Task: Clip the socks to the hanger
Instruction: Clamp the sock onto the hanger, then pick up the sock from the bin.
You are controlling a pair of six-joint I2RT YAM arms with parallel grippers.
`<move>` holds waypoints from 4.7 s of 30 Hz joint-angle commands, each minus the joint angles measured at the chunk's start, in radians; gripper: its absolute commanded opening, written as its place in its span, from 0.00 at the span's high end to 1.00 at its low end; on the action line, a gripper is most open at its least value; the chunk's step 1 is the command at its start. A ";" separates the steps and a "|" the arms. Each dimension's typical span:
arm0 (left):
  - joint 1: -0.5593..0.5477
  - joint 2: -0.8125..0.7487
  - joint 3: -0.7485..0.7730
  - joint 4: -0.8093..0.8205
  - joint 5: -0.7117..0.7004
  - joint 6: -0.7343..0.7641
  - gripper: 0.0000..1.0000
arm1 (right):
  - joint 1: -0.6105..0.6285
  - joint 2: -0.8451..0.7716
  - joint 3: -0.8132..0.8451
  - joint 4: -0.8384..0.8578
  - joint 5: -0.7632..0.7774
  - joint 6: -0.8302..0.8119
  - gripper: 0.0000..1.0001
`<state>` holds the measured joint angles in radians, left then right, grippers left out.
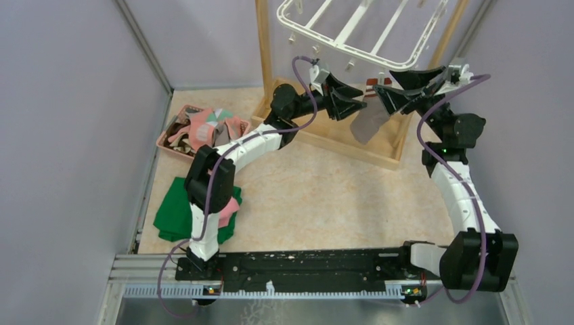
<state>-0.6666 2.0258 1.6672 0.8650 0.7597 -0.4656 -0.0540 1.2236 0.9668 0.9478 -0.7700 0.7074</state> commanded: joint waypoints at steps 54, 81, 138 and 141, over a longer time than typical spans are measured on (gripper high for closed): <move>0.432 -0.781 -0.662 -0.992 -0.841 0.231 0.25 | 0.221 -0.462 -0.660 -0.313 0.163 -0.195 0.02; 0.488 -0.587 -0.655 -1.004 -1.137 0.232 0.46 | 0.279 -0.399 -0.672 -0.291 0.241 -0.221 0.02; 0.510 -1.042 -0.540 -0.745 -0.176 0.081 1.00 | 0.295 -0.409 -0.685 -0.237 0.199 -0.227 0.02; 0.510 -1.044 -0.628 -0.562 0.064 -0.029 1.00 | 0.323 -0.401 -0.693 -0.186 0.189 -0.237 0.02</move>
<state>-0.1577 0.9943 1.1213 0.0521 0.4240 -0.3737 0.2306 0.8234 0.2855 0.6464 -0.5507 0.4751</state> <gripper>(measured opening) 0.012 0.984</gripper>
